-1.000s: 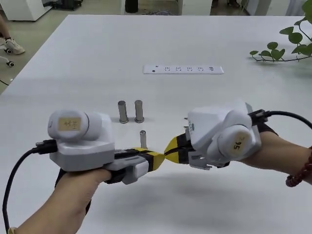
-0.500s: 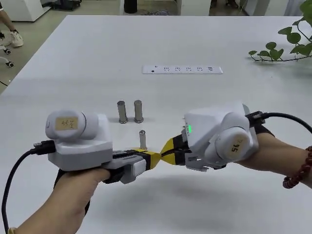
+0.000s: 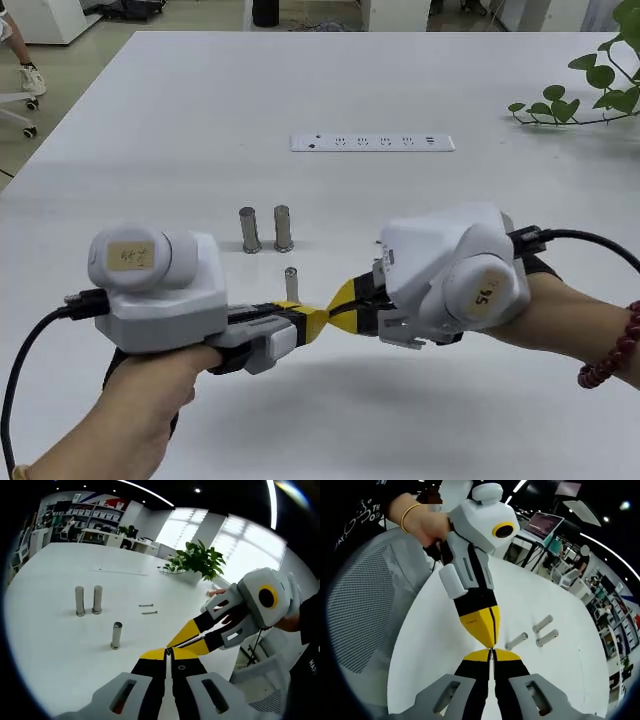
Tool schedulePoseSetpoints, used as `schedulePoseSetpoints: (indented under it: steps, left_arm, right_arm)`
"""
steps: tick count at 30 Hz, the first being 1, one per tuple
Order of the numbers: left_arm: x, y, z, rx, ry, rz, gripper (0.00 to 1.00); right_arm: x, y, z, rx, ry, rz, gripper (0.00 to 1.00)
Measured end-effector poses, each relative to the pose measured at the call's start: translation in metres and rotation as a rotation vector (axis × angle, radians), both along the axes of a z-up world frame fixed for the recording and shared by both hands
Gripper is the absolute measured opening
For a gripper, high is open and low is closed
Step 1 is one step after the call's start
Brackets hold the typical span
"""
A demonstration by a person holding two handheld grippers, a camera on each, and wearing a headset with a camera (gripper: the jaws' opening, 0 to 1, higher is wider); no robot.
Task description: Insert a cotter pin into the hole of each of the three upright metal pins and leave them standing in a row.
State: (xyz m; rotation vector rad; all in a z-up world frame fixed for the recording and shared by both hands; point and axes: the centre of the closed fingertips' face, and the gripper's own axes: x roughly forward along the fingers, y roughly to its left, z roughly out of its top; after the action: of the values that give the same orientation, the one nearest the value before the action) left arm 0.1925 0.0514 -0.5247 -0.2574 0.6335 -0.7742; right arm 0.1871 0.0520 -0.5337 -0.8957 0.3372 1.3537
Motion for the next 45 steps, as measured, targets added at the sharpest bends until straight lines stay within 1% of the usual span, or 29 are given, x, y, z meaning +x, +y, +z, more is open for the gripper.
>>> schedulePoseSetpoints:
  steps: [2,8,9,10,11,12,14,16,18,20,22,25,26,31,35,38,39,40,42,45]
  left_arm:
    - [0.000,0.000,0.000,0.006,-0.010,-0.007,0.00]
    - [0.000,0.000,0.000,0.042,-0.065,-0.050,0.00]
    - [0.001,0.000,0.002,0.056,-0.101,-0.068,0.00]
    - [0.001,0.000,0.003,0.063,-0.118,-0.075,0.00]
    - [0.000,0.000,0.003,0.071,-0.124,-0.086,0.00]
    - [0.000,0.000,0.004,0.080,-0.144,-0.100,0.00]
    - [-0.002,0.001,0.005,0.096,-0.169,-0.120,0.00]
    - [-0.002,0.001,0.004,0.102,-0.177,-0.127,0.00]
    - [-0.002,0.002,0.004,0.109,-0.186,-0.136,0.00]
    - [-0.002,0.003,0.003,0.128,-0.208,-0.154,0.00]
    - [-0.003,0.003,0.004,0.135,-0.222,-0.168,0.00]
    - [-0.002,0.003,0.004,0.145,-0.236,-0.181,0.00]
    - [-0.002,0.004,0.004,0.151,-0.246,-0.186,0.00]
    - [-0.004,0.004,0.004,0.165,-0.280,-0.225,0.00]
    - [-0.007,0.002,0.006,0.172,-0.312,-0.269,0.00]
    - [-0.011,0.000,0.007,0.170,-0.327,-0.301,0.00]
    - [-0.012,-0.001,0.007,0.172,-0.334,-0.312,0.00]
    - [-0.014,-0.001,0.007,0.181,-0.344,-0.331,0.00]
    - [-0.016,-0.002,0.007,0.190,-0.354,-0.349,0.00]
    - [-0.020,-0.005,0.008,0.189,-0.370,-0.389,0.00]
  right_arm:
    - [0.000,0.000,0.000,0.009,0.012,-0.010,0.00]
    - [0.000,0.000,0.000,0.037,0.053,-0.039,0.00]
    - [0.000,0.000,0.001,0.050,0.067,-0.051,0.00]
    - [0.000,0.000,0.002,0.059,0.075,-0.059,0.00]
    - [0.001,0.000,0.002,0.064,0.086,-0.064,0.00]
    - [0.000,-0.001,0.002,0.073,0.102,-0.072,0.00]
    - [0.001,-0.001,0.002,0.089,0.123,-0.089,0.00]
    - [0.001,-0.001,0.002,0.107,0.144,-0.103,0.00]
    - [0.000,0.000,0.002,0.113,0.157,-0.108,0.00]
    - [-0.001,-0.001,0.000,0.117,0.184,-0.119,0.01]
    - [-0.001,-0.001,-0.001,0.128,0.212,-0.136,0.03]
    - [0.000,-0.002,-0.001,0.154,0.249,-0.161,0.04]
    - [0.000,-0.002,-0.001,0.159,0.267,-0.169,0.05]
    - [-0.002,-0.004,-0.003,0.179,0.316,-0.189,0.06]
    - [-0.004,-0.005,-0.004,0.207,0.376,-0.205,0.07]
    - [-0.007,-0.005,-0.005,0.225,0.420,-0.211,0.07]
    - [-0.009,-0.005,-0.006,0.233,0.442,-0.215,0.07]
    - [-0.009,-0.005,-0.006,0.236,0.451,-0.215,0.07]
    - [-0.011,-0.006,-0.007,0.237,0.461,-0.212,0.07]
    - [-0.013,-0.006,-0.008,0.235,0.474,-0.205,0.06]
